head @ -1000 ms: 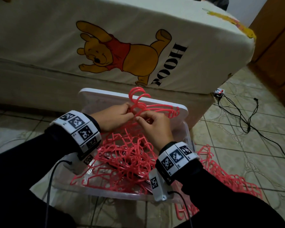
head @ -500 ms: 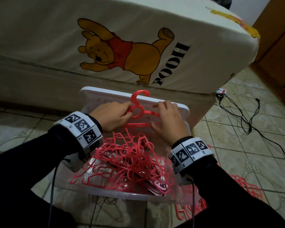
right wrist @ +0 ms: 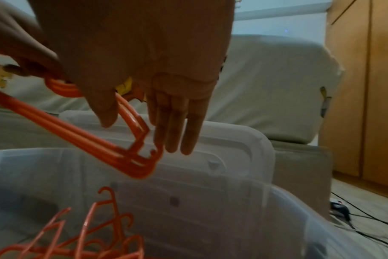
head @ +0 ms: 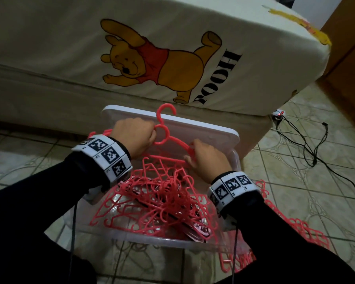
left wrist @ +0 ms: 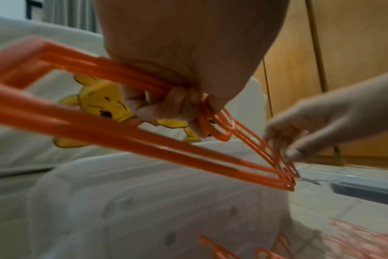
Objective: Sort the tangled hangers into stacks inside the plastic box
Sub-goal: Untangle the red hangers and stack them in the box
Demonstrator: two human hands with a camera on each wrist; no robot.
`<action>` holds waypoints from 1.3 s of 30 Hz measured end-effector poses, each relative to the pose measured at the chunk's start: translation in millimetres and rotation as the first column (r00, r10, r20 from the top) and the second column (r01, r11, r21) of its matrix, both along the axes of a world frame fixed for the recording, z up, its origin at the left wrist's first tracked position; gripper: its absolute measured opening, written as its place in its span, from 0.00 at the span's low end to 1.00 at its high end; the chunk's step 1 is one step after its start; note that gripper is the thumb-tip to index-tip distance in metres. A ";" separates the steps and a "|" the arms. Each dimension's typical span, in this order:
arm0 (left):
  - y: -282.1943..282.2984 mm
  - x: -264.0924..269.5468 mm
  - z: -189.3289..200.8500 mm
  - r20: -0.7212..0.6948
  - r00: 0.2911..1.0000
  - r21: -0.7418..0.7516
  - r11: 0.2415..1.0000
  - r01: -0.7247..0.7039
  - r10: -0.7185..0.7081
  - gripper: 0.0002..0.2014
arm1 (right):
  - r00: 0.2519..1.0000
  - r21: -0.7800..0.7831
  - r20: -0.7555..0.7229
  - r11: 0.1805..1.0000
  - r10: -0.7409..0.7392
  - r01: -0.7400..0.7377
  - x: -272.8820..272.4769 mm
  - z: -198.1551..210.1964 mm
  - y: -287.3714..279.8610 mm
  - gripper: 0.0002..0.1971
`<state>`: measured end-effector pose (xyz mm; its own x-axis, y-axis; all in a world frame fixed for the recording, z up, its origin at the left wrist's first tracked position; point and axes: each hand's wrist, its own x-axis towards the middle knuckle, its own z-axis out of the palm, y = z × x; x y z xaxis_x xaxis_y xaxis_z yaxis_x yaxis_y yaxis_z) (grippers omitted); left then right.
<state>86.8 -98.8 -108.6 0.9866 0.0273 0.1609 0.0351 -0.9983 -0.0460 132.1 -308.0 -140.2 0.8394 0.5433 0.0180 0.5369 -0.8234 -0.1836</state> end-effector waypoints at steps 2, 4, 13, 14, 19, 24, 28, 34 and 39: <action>6.0 1.2 3.8 0.022 0.999 -0.005 0.999 -0.039 0.039 0.14 | 0.994 -0.001 -0.069 0.997 -0.083 0.084 6.0 -5.9 -6.6 0.22; 13.4 2.8 6.5 0.037 0.997 -0.015 0.997 -0.069 0.070 0.14 | 0.982 -0.040 -0.122 0.989 -0.147 0.143 11.8 -13.4 -12.5 0.25; 23.4 4.7 6.9 0.020 0.995 -0.075 0.993 -0.092 0.094 0.16 | 0.914 -0.328 -0.403 0.940 -0.046 -0.097 -9.9 -69.9 5.6 0.19; 23.1 4.8 6.4 0.018 0.996 -0.072 0.994 -0.083 0.084 0.16 | 0.903 -0.343 -0.428 0.932 -0.049 -0.112 -12.7 -73.9 7.9 0.19; 24.3 4.4 6.0 0.035 0.997 -0.077 0.995 -0.065 0.067 0.15 | 0.863 -0.298 -0.501 0.949 -0.062 -0.105 -18.8 -67.8 21.1 0.12; 26.6 4.0 5.9 0.027 0.996 -0.077 0.993 -0.085 0.087 0.16 | 0.834 -0.191 -0.552 0.977 -0.028 -0.094 -17.1 -42.4 29.6 0.12; 25.2 5.3 6.2 0.030 0.996 -0.069 0.994 -0.086 0.088 0.16 | 0.829 -0.077 -0.558 0.997 -0.024 -0.023 -20.3 -35.4 22.9 0.11; 20.2 5.6 7.6 0.043 0.996 -0.076 0.995 -0.069 0.073 0.16 | 0.832 -0.070 -0.555 0.996 0.010 -0.058 -27.5 -47.7 18.9 0.11; 17.0 6.0 8.6 0.030 0.997 -0.074 0.995 -0.061 0.064 0.16 | 0.873 -0.089 -0.488 0.994 0.018 -0.071 -26.2 -47.5 25.3 0.13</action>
<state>92.8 -81.8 -100.0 0.9768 0.1017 0.1885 0.0980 -0.9948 0.0289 105.9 -282.6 -187.8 0.7030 0.5573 -0.4418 0.4381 -0.8287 -0.3482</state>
